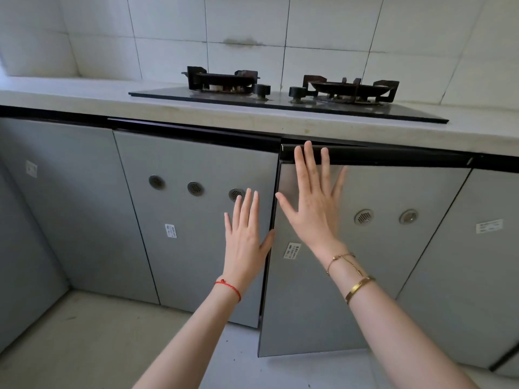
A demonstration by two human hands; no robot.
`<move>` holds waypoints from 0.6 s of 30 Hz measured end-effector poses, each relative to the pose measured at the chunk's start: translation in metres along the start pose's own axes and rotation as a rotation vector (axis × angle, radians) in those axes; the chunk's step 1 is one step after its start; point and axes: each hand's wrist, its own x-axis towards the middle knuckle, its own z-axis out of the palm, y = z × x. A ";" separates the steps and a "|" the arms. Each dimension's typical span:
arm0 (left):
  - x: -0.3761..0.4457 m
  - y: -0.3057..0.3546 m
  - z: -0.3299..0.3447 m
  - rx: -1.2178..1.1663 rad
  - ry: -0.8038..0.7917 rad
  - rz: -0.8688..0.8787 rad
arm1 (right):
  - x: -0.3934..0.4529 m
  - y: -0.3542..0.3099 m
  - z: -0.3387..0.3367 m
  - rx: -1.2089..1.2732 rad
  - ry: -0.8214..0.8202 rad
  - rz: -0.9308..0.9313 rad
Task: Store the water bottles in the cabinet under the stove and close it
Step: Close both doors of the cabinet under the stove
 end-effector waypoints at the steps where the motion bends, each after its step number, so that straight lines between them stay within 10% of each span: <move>1: 0.004 -0.001 0.001 0.010 0.004 0.001 | 0.003 0.000 0.003 -0.005 0.001 0.004; 18: 0.054 -0.035 0.018 0.059 0.051 -0.051 | 0.041 0.008 0.053 -0.060 0.008 0.006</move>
